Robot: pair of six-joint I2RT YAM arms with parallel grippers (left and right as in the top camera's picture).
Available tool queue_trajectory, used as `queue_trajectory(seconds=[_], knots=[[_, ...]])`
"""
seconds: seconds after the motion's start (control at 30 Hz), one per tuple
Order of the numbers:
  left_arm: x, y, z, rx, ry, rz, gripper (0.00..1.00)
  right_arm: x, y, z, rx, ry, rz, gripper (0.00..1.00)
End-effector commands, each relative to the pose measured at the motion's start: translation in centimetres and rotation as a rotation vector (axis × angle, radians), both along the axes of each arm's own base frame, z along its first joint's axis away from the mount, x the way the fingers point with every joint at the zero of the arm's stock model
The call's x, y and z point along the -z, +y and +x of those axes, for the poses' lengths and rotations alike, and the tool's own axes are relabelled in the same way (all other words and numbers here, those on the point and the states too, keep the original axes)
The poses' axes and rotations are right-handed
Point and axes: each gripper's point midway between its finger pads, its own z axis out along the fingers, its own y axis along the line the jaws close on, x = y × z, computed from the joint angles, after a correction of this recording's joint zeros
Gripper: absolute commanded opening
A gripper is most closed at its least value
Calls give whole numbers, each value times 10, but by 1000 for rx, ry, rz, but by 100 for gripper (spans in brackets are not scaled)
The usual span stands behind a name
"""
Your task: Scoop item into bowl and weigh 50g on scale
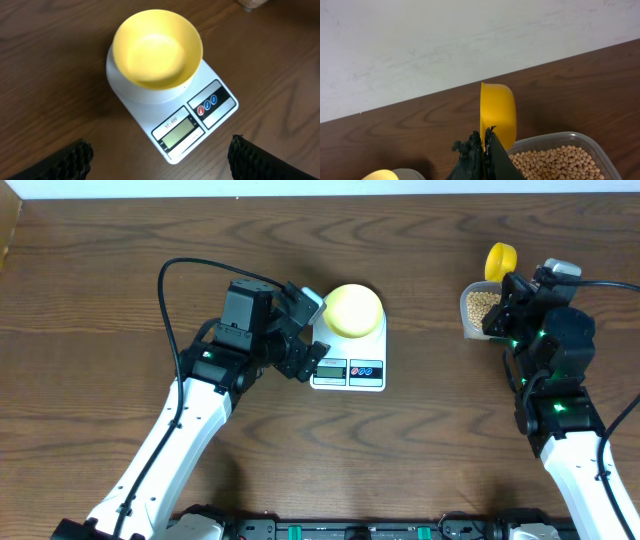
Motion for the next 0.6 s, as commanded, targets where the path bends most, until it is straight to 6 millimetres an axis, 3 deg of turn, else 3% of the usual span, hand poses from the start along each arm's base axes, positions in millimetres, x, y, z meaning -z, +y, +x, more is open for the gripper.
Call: queue_trajectory(seconds=[0.0,0.57], knots=[[2,-7,-5,54,11,-27,88,-12,-3,3,5,-23,-5,1],[4,-6,-7,28,38,-40,89,-4,0,1,-13,7,-3,1]])
